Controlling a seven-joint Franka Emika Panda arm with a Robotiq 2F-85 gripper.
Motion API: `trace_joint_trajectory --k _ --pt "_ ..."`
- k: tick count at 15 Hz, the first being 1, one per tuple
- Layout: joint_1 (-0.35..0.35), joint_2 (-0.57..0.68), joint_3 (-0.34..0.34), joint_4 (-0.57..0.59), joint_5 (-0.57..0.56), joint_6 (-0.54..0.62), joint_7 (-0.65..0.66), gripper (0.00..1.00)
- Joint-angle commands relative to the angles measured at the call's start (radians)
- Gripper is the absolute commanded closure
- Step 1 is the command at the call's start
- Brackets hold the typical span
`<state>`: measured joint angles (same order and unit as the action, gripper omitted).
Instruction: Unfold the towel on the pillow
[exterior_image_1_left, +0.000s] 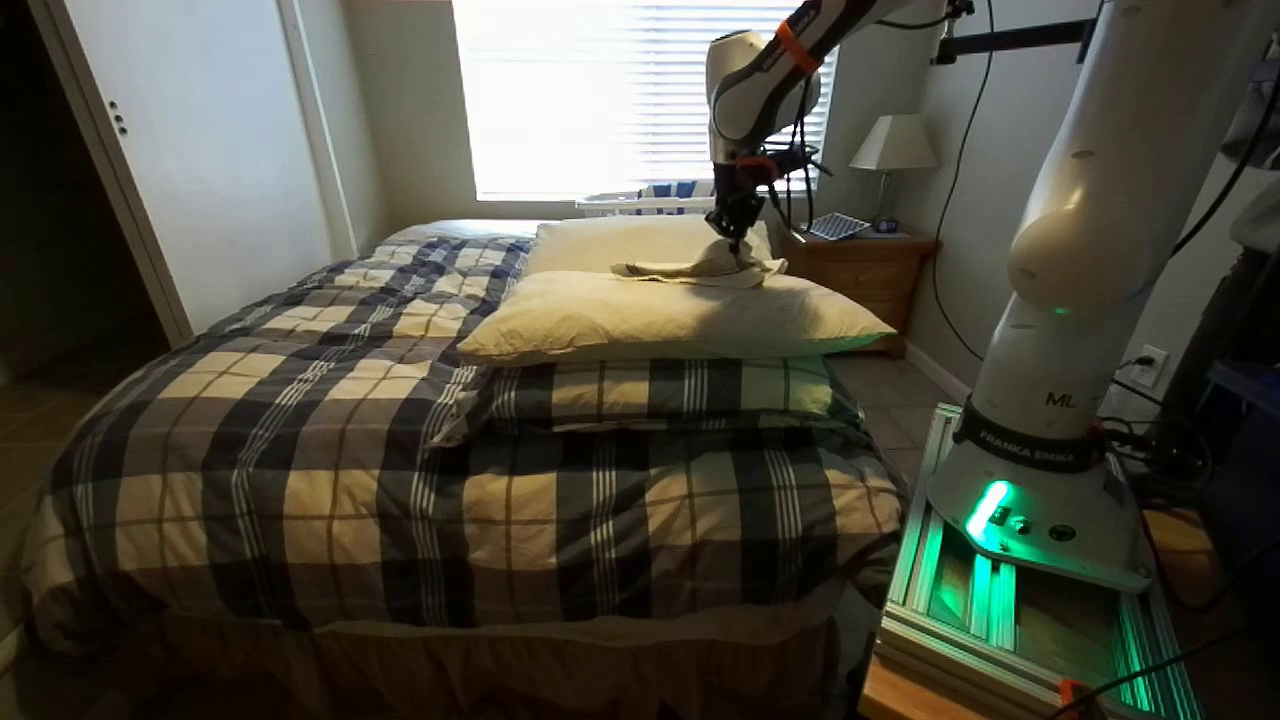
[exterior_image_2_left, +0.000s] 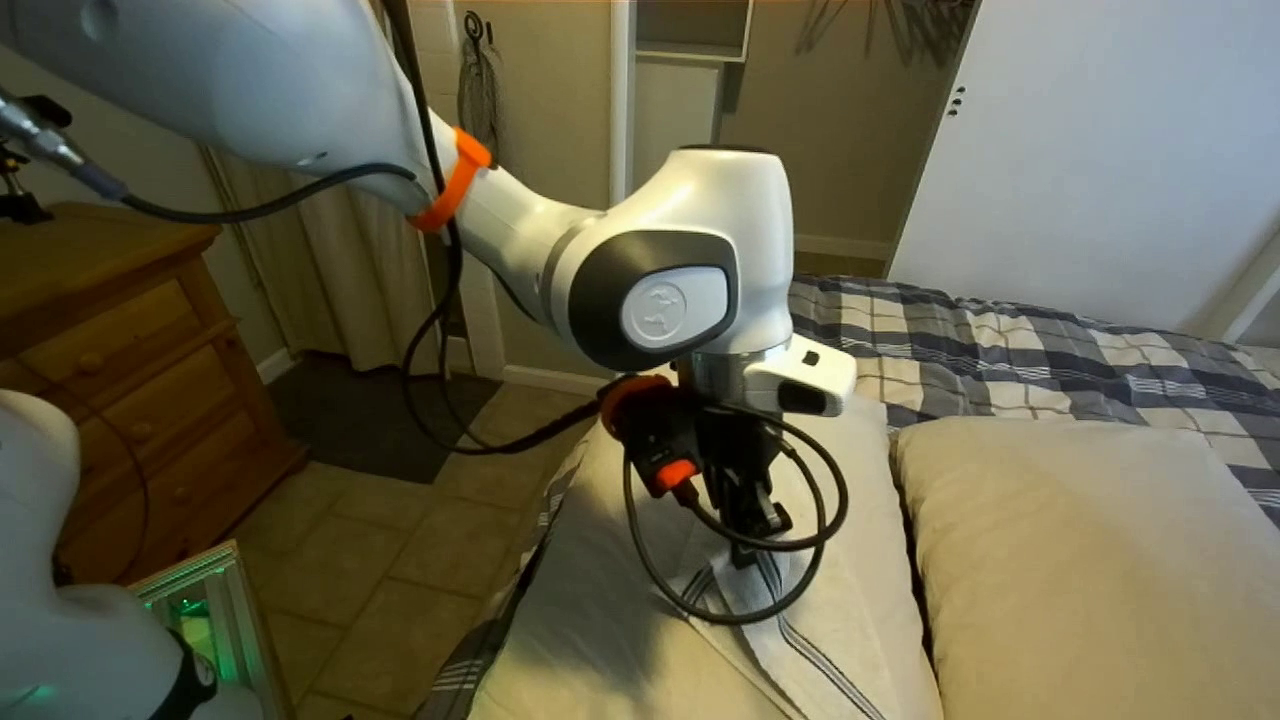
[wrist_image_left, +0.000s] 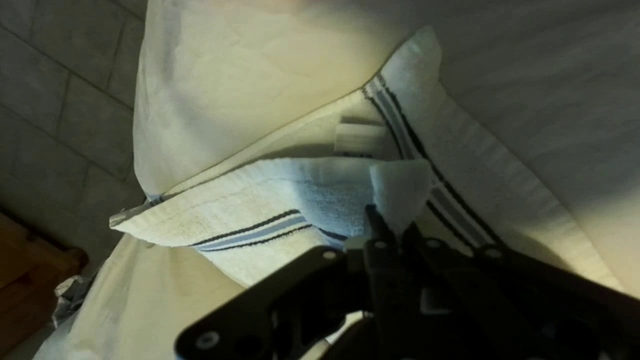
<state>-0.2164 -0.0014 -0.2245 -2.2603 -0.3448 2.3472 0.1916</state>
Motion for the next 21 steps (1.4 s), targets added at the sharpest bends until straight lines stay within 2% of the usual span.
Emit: trace_joint_trajectory --k 1,7,8,11,15,16,17,19,21 --pt "-0.021 0.034 -0.018 0.029 -0.076 0.1 0.052 0.99" --pt "-0.019 0.126 -0.059 0.085 -0.25 0.334 0.21 0.99" --pt "-0.012 0.15 -0.074 0.105 -0.315 0.369 0.269 0.99" --pt "0.012 0.227 -0.124 0.178 -0.451 0.416 0.431 0.99" --pt "0.041 0.309 -0.171 0.26 -0.516 0.422 0.573 0.99" --pt "0.046 0.329 -0.176 0.279 -0.511 0.416 0.593 0.9" --pt "0.051 0.339 -0.181 0.289 -0.501 0.411 0.605 0.68" --pt "0.062 0.357 -0.191 0.308 -0.498 0.415 0.63 0.63" --pt "0.071 0.37 -0.199 0.326 -0.495 0.42 0.654 0.52"
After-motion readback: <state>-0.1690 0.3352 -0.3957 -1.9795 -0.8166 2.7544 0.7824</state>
